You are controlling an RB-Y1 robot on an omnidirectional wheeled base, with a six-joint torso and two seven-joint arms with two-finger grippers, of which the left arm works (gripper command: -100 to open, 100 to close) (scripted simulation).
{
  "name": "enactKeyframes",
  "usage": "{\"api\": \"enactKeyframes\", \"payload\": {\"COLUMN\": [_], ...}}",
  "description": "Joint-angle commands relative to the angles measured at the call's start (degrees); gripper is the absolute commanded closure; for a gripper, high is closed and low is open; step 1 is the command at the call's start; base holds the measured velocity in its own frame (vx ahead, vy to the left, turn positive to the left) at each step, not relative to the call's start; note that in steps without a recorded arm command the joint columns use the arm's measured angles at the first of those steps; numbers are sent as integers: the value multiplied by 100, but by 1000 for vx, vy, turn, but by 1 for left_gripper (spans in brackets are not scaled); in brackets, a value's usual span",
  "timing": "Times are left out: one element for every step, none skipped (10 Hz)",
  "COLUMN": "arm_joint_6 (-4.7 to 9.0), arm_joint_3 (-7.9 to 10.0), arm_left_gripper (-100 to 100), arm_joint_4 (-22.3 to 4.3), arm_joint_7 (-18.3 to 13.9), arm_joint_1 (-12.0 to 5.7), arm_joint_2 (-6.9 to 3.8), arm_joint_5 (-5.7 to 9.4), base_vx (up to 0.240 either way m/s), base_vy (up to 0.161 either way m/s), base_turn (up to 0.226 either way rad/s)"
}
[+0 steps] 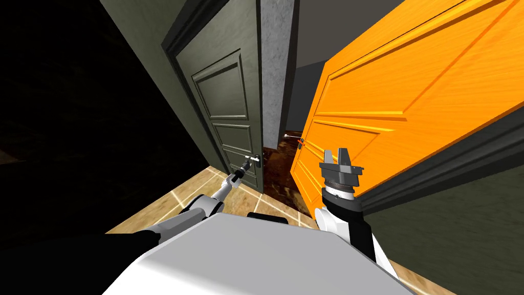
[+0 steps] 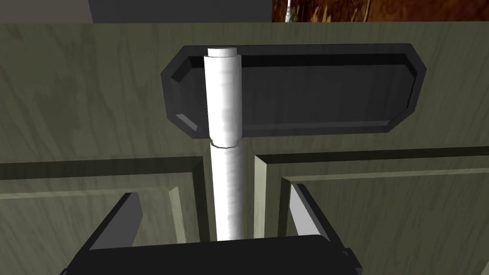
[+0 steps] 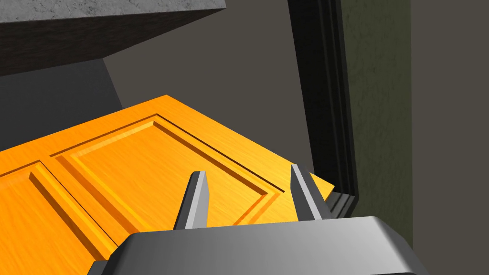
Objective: Push the door open
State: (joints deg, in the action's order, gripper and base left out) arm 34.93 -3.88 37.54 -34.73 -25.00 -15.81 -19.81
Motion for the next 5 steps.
{"api": "enactKeyframes", "payload": {"arm_joint_6": [-27,-38,-48,-40,-40], "arm_joint_3": [25,38,48,41,41], "arm_left_gripper": [-100,-100,-100,-100,100], "arm_joint_4": [-15,-23,-30,-25,-25], "arm_joint_7": [50,72,91,77,77], "arm_joint_1": [-11,-17,-22,-20,-20], "arm_joint_2": [26,39,49,43,43], "arm_joint_5": [25,37,47,40,40], "base_vx": [203,199,176,74,-15], "base_vy": [-47,-29,-34,-17,2], "base_turn": [-35,-37,-30,2,8]}}
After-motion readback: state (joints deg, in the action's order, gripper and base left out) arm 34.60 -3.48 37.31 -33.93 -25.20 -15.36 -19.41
